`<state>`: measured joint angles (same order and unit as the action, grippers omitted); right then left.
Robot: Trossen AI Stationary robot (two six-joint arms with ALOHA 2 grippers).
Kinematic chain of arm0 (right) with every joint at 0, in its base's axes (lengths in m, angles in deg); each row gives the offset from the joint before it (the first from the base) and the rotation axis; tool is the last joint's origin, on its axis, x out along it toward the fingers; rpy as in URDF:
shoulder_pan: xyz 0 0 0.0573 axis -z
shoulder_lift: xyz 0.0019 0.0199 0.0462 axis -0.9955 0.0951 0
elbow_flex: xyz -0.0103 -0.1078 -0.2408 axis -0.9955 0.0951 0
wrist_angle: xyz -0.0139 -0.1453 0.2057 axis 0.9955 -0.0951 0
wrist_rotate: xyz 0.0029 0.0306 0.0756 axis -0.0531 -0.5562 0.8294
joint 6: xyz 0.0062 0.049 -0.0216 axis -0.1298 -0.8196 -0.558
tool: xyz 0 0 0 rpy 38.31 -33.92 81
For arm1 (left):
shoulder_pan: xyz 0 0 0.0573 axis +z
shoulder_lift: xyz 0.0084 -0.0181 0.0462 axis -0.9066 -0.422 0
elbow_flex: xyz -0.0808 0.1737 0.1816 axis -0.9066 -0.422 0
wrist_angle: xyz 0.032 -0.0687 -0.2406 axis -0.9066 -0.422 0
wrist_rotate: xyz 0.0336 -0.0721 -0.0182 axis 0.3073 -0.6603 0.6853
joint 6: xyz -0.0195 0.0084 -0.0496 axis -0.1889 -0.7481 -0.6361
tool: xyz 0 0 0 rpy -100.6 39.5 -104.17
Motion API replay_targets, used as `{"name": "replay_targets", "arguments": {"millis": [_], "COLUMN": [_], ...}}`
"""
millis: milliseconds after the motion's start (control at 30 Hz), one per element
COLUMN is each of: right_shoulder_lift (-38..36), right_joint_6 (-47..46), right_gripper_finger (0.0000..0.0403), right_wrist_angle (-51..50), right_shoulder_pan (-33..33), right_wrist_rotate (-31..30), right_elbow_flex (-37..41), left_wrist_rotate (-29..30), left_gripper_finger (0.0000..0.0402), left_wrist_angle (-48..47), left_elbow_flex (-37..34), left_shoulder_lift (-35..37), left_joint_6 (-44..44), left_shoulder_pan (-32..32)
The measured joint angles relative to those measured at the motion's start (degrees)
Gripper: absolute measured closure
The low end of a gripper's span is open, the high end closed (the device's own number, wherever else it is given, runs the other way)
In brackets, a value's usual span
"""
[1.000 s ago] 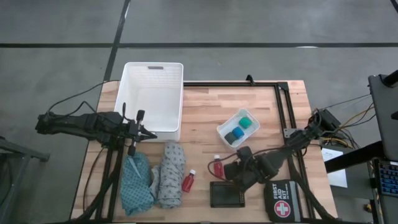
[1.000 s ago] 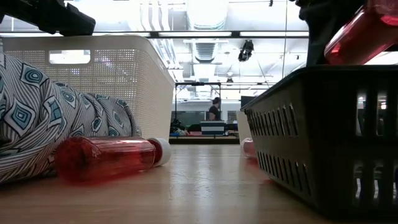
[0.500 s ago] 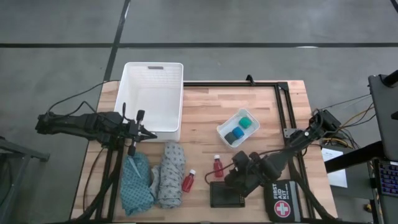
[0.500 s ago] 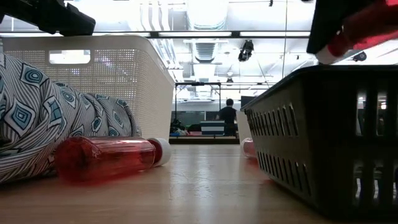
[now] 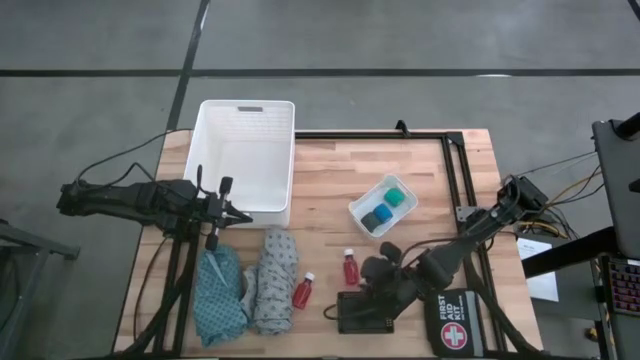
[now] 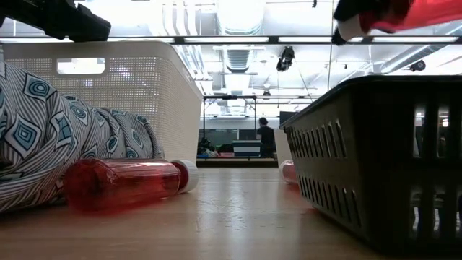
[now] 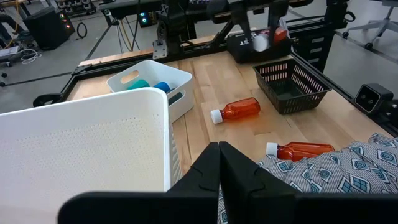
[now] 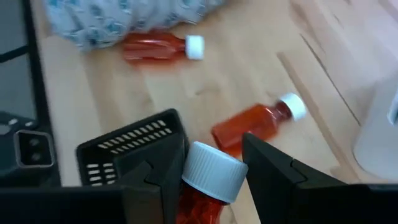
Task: Pick & place medical supplies in basket/bin
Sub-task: Put the right red pill bottle into the black bin
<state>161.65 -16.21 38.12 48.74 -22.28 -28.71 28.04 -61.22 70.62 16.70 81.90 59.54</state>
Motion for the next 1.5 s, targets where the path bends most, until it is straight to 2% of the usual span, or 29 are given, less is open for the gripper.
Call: {"name": "replay_targets", "arguments": {"millis": [200,500,800,1067,1333,1500], "right_shoulder_lift": [0.0,4.5,8.7,9.7,9.8,12.4], "right_joint_6": [10.9,19.3,20.4,27.0,27.7,29.5], "right_gripper_finger": [0.0261,0.0261,0.0261,0.0261,0.0261,0.0261], "right_wrist_angle": [5.6,9.6,10.7,11.1,15.0,15.6], "right_shoulder_pan": [-1.8,-4.1,-4.6,-4.5,-4.5,-3.9], "right_wrist_rotate": [1.3,2.9,3.2,4.3,4.3,4.2], "right_elbow_flex": [0.0,0.0,-0.4,-0.8,-0.8,-0.8], "left_wrist_rotate": [0.0,0.0,0.0,0.0,0.0,0.0], "left_gripper_finger": [0.0396,0.0396,0.0396,0.0396,0.0396,0.0396], "left_wrist_angle": [0.0,0.0,0.0,0.0,0.0,0.0], "left_elbow_flex": [0.0,0.0,0.0,0.0,0.0,0.0], "left_shoulder_lift": [0.0,0.0,0.0,0.0,0.0,0.0], "left_joint_6": [0.0,0.0,0.0,0.0,0.0,0.0], "left_shoulder_pan": [0.0,0.0,0.0,0.0,0.0,0.0]}}
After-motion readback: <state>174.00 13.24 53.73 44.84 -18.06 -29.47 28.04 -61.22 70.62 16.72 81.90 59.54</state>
